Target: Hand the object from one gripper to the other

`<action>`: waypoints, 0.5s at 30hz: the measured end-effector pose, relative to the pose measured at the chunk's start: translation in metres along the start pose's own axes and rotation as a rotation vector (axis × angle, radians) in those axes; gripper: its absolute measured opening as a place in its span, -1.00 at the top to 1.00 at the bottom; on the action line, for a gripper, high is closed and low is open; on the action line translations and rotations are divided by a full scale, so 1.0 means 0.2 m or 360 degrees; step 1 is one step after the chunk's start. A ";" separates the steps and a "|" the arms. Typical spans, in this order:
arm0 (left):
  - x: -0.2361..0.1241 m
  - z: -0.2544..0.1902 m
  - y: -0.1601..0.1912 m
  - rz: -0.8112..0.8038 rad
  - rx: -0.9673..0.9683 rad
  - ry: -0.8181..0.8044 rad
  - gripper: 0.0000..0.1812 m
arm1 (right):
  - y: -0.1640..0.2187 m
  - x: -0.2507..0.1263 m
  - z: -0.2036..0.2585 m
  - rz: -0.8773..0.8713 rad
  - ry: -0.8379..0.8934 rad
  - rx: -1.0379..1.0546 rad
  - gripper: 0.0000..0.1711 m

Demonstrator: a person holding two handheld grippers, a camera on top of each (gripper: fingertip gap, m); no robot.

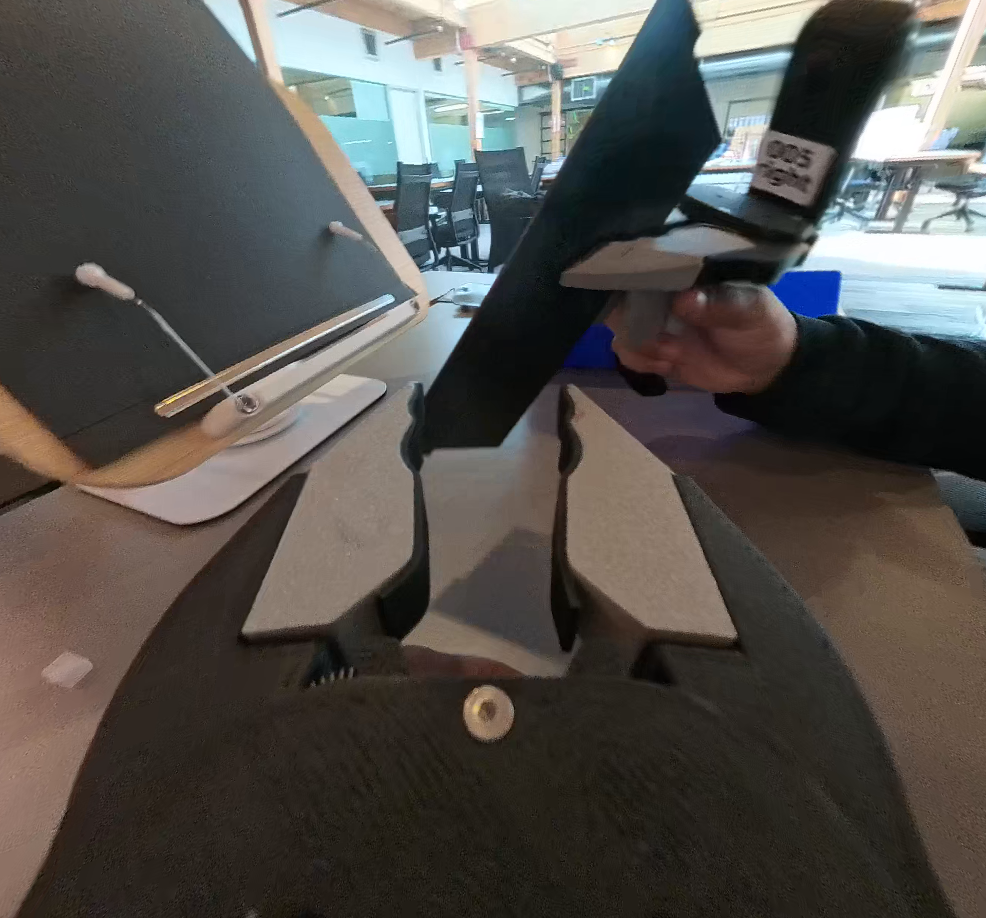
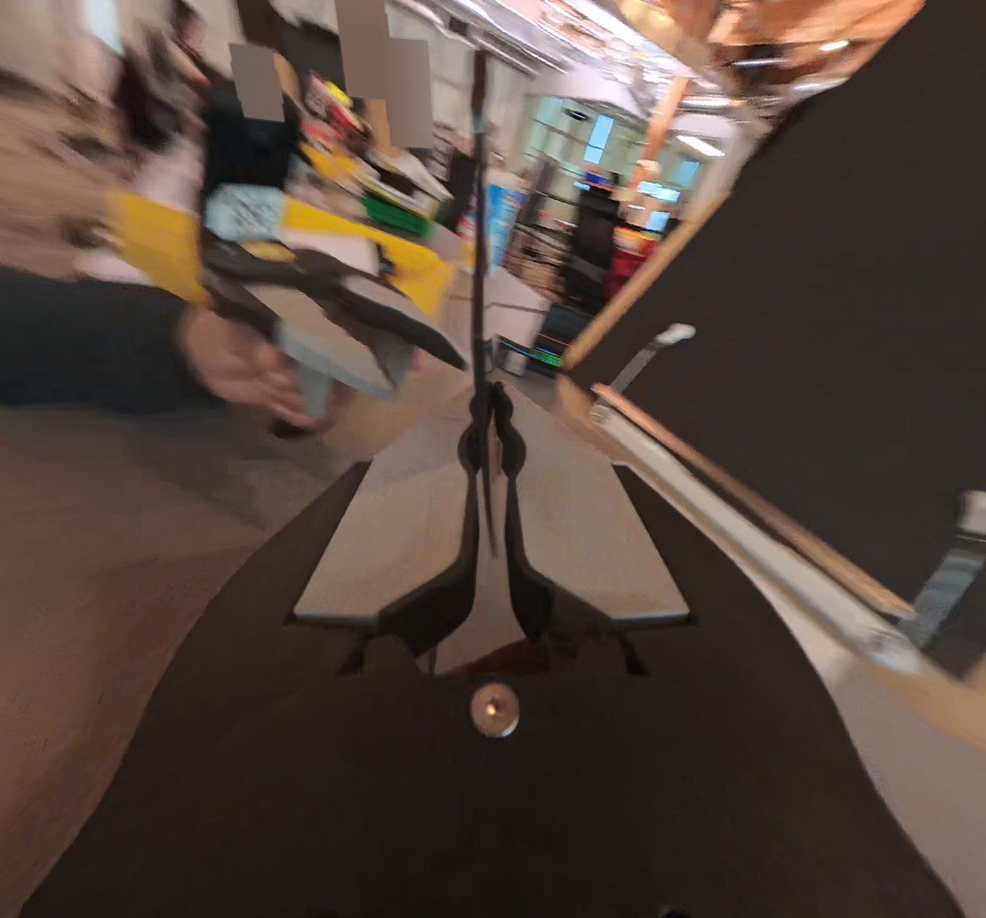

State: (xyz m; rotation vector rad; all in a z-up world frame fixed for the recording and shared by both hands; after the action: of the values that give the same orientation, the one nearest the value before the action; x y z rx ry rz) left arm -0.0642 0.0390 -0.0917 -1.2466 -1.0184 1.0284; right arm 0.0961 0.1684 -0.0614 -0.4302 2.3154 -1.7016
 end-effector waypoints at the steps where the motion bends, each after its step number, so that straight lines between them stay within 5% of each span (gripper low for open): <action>1: 0.00 0.02 0.00 0.0019 -0.0058 0.0003 0.43 | 0.01 -0.01 -0.01 0.0114 0.0149 -0.0171 1.00; 5: 0.01 0.07 0.03 0.0114 -0.0421 0.0118 0.37 | 0.08 0.00 0.03 0.0536 0.0496 -0.1046 1.00; 8: 0.01 0.08 0.06 0.0232 -0.0834 0.0402 0.40 | 0.09 0.01 0.09 0.0574 0.0658 -0.1727 1.00; 12: 0.01 0.09 0.09 0.0284 -0.1344 0.0773 0.40 | 0.13 0.05 0.13 0.0708 0.0546 -0.1897 1.00; 15: 0.01 0.09 0.12 0.0364 -0.1378 0.0803 0.40 | 0.15 0.08 0.16 0.0725 0.0502 -0.1982 1.00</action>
State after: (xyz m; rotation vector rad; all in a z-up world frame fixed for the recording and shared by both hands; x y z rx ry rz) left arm -0.0816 0.0469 -0.1151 -2.2312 -0.9463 0.3572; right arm 0.0898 0.1422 -0.0993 0.2157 3.1060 0.0223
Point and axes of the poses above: each gripper's, where its closed fingertips meet, x out along the fingers, y out of its underside, z = x × y across the jaws, the point moved 9 cm from there along -x, back along the fingers, and after that the axes turned 8 degrees about -y, right-handed, at the moved point
